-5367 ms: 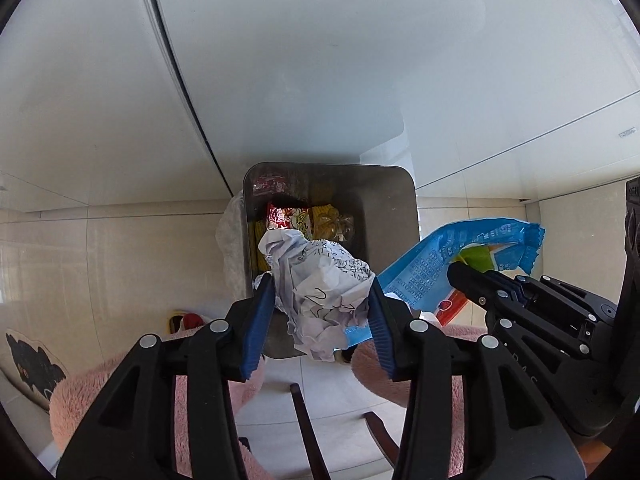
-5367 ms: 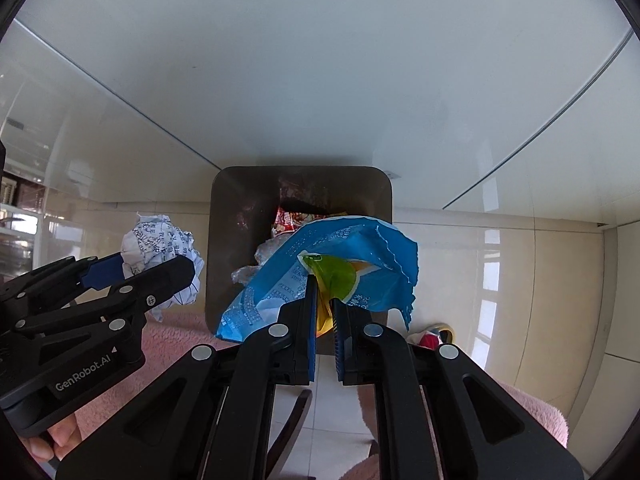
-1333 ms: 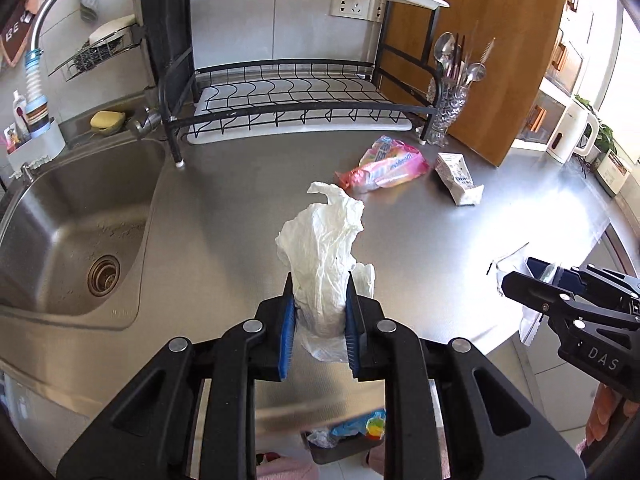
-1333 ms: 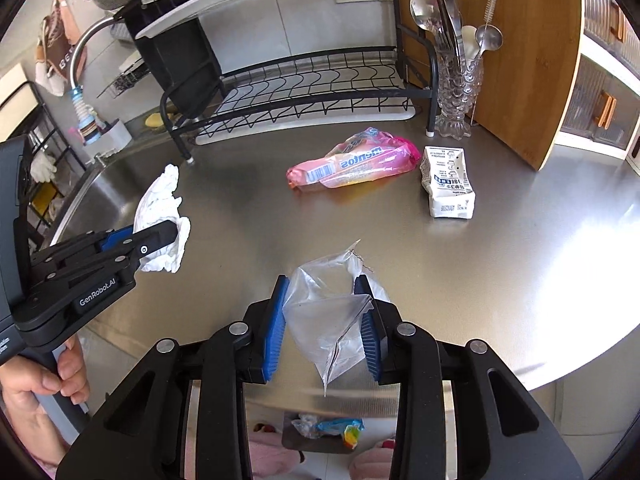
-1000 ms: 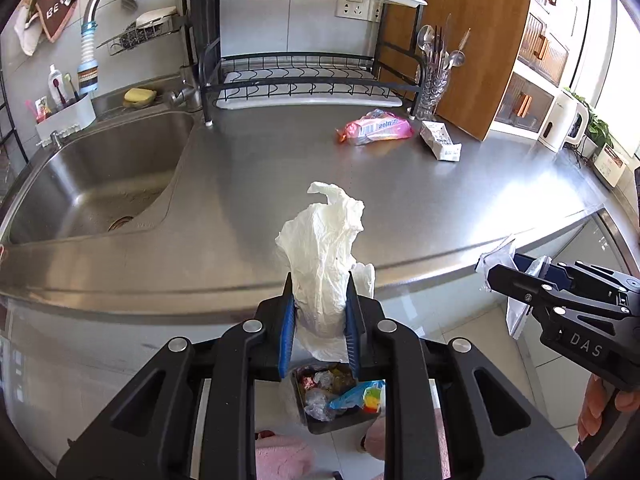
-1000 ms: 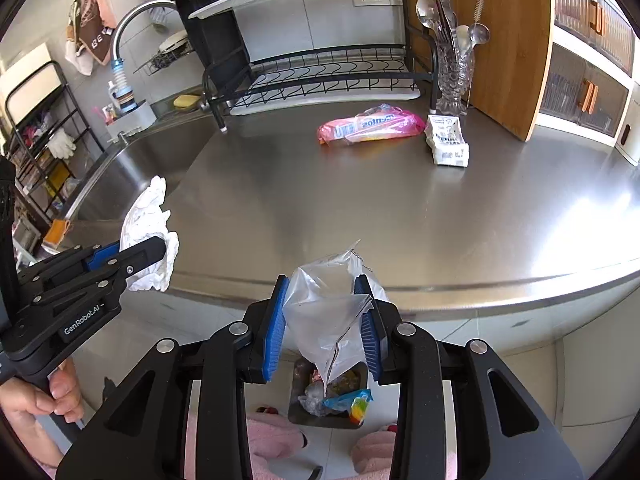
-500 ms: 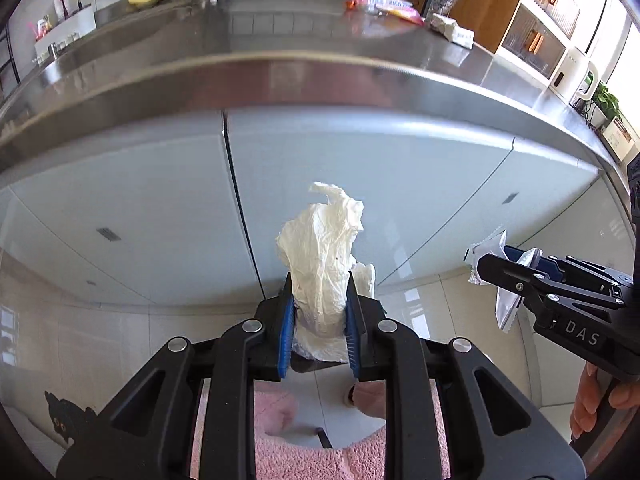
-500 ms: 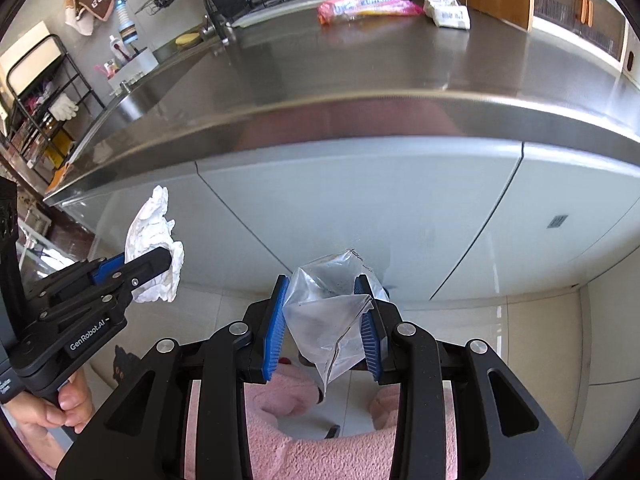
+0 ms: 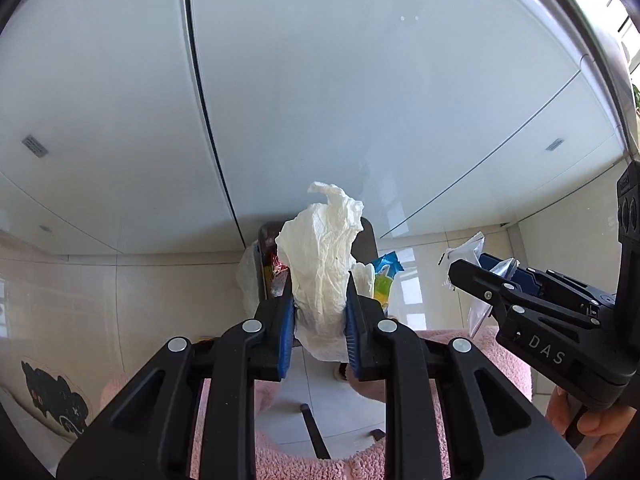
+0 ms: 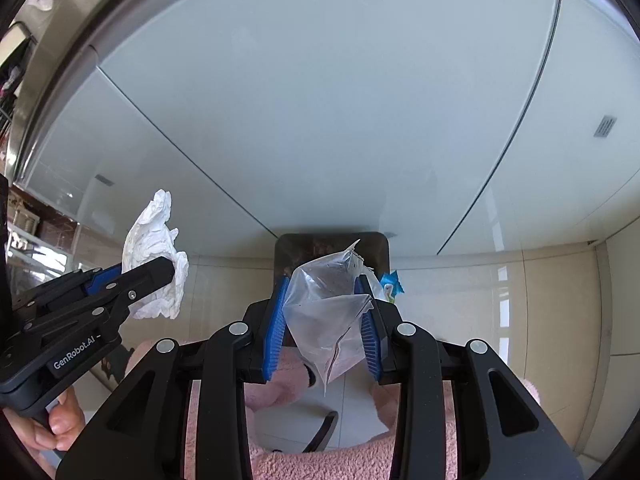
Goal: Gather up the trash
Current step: 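Carry the tissue and plastic bag down over the bin, then open both tools to drop the tissue and plastic bag into the bin, then raise both tools back toward the remaining counter items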
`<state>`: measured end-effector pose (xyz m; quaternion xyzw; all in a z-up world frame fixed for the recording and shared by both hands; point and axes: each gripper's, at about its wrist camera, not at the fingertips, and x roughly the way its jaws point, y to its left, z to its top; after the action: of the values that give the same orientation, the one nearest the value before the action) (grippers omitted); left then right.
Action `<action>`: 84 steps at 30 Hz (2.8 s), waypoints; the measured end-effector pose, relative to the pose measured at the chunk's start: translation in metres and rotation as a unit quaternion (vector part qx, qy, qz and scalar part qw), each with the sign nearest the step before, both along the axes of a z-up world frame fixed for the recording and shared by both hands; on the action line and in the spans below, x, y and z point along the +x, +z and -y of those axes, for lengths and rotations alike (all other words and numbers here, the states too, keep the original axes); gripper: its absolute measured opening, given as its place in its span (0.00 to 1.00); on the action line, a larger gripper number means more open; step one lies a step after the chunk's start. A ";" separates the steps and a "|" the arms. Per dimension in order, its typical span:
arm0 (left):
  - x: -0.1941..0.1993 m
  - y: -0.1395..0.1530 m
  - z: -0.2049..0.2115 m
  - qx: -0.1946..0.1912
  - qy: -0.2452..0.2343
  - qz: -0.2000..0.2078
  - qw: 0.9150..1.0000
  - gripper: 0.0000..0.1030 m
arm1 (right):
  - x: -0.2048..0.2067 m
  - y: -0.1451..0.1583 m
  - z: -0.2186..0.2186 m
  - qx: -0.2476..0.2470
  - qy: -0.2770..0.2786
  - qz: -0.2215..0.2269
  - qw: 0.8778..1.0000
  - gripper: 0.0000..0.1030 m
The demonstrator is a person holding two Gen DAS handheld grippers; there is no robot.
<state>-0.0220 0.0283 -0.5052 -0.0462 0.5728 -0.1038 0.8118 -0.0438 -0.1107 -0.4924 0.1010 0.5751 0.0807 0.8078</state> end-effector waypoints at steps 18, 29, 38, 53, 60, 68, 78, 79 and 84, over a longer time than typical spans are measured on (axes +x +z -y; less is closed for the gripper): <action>0.018 -0.113 0.005 -0.012 -0.018 -0.106 0.994 0.20 | 0.049 -0.105 -0.003 0.008 -0.030 -0.095 0.995 0.34; 0.024 -0.113 0.012 -0.008 -0.014 -0.104 0.994 0.49 | 0.067 -0.119 -0.004 0.029 -0.041 -0.114 0.992 0.57; 0.022 -0.091 0.009 0.006 0.000 -0.071 0.997 0.92 | 0.067 -0.105 -0.003 -0.002 -0.037 -0.087 0.996 0.97; 0.011 0.022 0.010 0.025 -0.010 0.030 0.999 0.92 | 0.046 -0.017 0.020 -0.012 -0.042 -0.029 0.999 0.97; 0.005 0.107 0.004 0.031 -0.012 0.097 0.995 0.92 | 0.030 0.071 0.034 -0.012 -0.041 0.033 0.999 0.97; 0.031 0.203 -0.005 0.021 -0.018 0.158 0.987 0.92 | 0.031 0.193 0.067 -0.013 -0.055 0.125 0.990 0.97; 0.115 0.276 0.024 0.016 -0.055 0.209 0.976 0.92 | 0.091 0.267 0.112 -0.019 -0.102 0.178 0.979 0.97; 0.126 0.280 0.027 0.018 -0.058 0.212 0.975 0.92 | 0.101 0.268 0.115 -0.020 -0.105 0.176 0.979 0.97; 0.185 0.283 0.042 0.013 -0.063 0.206 0.977 0.92 | 0.152 0.273 0.123 -0.032 -0.110 0.164 0.980 0.97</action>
<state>0.1627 -0.0140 -0.2223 0.0225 0.3966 -0.1547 0.9046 0.1079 -0.2340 -0.2197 0.1234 0.4220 -0.0114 0.8981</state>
